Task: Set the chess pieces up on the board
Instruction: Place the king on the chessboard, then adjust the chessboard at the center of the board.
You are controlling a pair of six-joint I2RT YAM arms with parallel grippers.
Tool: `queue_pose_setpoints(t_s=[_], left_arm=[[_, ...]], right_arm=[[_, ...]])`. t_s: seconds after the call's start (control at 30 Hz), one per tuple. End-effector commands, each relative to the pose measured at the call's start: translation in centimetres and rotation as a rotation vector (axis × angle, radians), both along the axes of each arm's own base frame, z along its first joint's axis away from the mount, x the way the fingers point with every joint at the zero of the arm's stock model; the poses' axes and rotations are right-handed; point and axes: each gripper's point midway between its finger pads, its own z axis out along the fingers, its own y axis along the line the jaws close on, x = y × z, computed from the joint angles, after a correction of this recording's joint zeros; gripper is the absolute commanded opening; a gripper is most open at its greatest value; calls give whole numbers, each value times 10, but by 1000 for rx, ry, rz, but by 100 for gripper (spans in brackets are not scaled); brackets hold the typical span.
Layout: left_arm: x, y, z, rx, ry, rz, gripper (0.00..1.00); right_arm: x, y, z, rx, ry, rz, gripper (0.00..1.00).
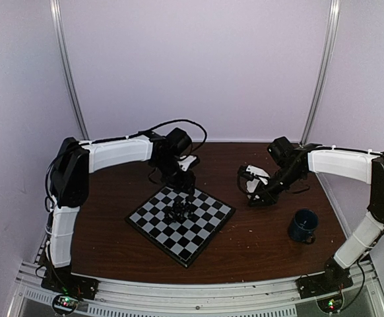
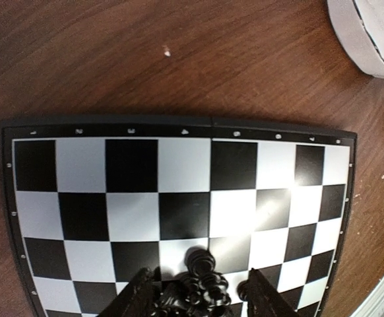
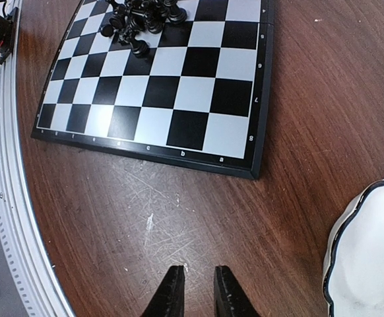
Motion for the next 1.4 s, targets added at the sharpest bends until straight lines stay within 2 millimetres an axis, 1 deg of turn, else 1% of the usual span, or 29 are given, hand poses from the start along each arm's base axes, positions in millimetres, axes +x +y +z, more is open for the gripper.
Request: queue_pose_setpoints(t_s=[0.0, 0.1, 0.17, 0.2, 0.27, 0.33, 0.37, 0.43, 0.53, 0.57, 0.7, 0.8, 0.87, 1.07, 1.27, 1.37], left_arm=[[15, 28, 40, 59, -150, 40, 50], [15, 58, 70, 96, -263, 120, 51], [5, 79, 84, 109, -292, 168, 50], [-3, 90, 89, 112, -295, 189, 49], [-22, 112, 94, 118, -287, 242, 49], [-41, 132, 93, 115, -271, 294, 46], [-53, 145, 84, 130, -251, 319, 44], [-69, 160, 76, 134, -231, 354, 30], [-87, 177, 54, 165, -189, 388, 3], [-91, 181, 46, 173, -175, 394, 0], [-104, 197, 14, 219, -130, 441, 0], [-113, 203, -7, 236, -81, 472, 0], [-115, 202, -17, 224, -61, 494, 0], [-113, 199, -45, 198, -21, 532, 0], [-102, 201, -59, 187, -13, 559, 0], [-98, 205, -65, 187, -9, 577, 0]], right_arm=[[12, 0, 10, -6, -26, 0, 18], [29, 2, 12, -40, -52, -14, 18], [43, 2, 11, -66, -65, -33, 17], [49, 3, 12, -74, -71, -39, 17], [60, 6, 11, -98, -90, -44, 17], [72, 8, 8, -131, -118, -53, 16], [78, 10, 7, -145, -130, -54, 16], [91, 13, 4, -180, -147, -65, 14], [104, 18, -7, -229, -151, -75, 11], [107, 21, -11, -241, -148, -74, 10], [117, 32, -23, -303, -173, -57, 4], [120, 35, -36, -335, -170, -55, 2], [120, 35, -43, -343, -161, -58, 2], [112, 33, -70, -384, -124, -22, 3], [103, 34, -87, -406, -93, 5, 3], [96, 36, -94, -410, -75, 21, 3]])
